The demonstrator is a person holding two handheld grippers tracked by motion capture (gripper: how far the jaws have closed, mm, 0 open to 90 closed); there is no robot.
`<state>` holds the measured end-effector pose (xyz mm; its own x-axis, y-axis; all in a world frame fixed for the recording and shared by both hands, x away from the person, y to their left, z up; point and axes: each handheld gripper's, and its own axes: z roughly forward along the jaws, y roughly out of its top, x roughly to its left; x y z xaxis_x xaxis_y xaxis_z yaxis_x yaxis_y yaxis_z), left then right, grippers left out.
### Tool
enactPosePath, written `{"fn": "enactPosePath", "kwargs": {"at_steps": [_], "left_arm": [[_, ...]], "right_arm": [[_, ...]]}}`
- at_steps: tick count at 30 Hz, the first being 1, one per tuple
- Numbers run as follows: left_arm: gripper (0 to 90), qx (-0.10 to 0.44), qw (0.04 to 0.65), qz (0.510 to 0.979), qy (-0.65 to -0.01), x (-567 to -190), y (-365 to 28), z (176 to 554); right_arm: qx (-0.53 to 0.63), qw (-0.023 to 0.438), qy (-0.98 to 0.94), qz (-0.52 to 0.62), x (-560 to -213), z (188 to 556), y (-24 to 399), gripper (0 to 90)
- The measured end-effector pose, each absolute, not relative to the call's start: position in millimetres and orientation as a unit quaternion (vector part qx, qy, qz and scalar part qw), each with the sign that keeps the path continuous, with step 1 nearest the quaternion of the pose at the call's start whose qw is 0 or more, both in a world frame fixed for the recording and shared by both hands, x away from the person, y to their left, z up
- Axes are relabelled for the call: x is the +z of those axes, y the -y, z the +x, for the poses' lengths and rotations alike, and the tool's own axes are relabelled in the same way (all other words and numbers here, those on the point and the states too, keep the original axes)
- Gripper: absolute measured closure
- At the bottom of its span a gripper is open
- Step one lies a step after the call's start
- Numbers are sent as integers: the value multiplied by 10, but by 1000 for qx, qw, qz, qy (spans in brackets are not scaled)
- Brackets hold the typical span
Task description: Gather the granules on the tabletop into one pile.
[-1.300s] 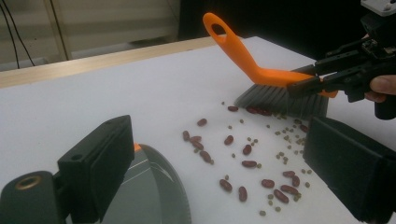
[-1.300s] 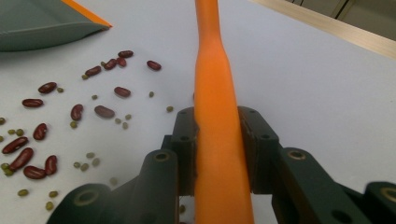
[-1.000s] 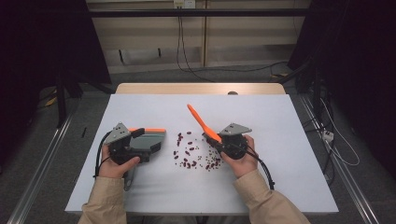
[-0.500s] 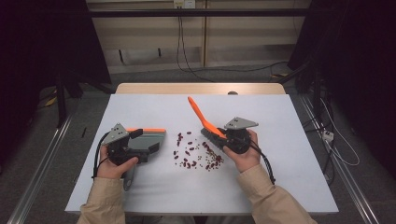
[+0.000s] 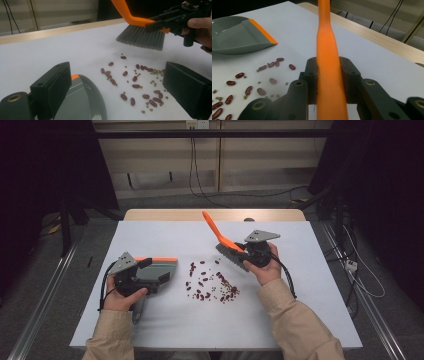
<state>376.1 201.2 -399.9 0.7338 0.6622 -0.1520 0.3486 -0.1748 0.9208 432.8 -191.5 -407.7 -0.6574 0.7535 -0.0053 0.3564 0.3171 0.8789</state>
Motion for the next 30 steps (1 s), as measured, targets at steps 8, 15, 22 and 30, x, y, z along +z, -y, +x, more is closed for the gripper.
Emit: {"fn": "enactPosePath", "kwargs": {"at_steps": [8, 15, 22, 30], "left_arm": [[84, 143, 547, 752, -337, -3999, -2007, 3760], [85, 146, 546, 751, -343, -3998, -2029, 3760], [85, 146, 547, 747, -348, -3997, -2057, 3758], [85, 146, 547, 747, -348, -4005, -2062, 3771]], "right_arm": [[463, 206, -790, 346, -4134, 4519, 1969, 710], [474, 209, -792, 323, -4143, 4713, 1949, 710], [482, 209, -798, 296, -4162, 4871, 1845, 710], [460, 196, -826, 261, -4346, 4917, 1678, 710]]}}
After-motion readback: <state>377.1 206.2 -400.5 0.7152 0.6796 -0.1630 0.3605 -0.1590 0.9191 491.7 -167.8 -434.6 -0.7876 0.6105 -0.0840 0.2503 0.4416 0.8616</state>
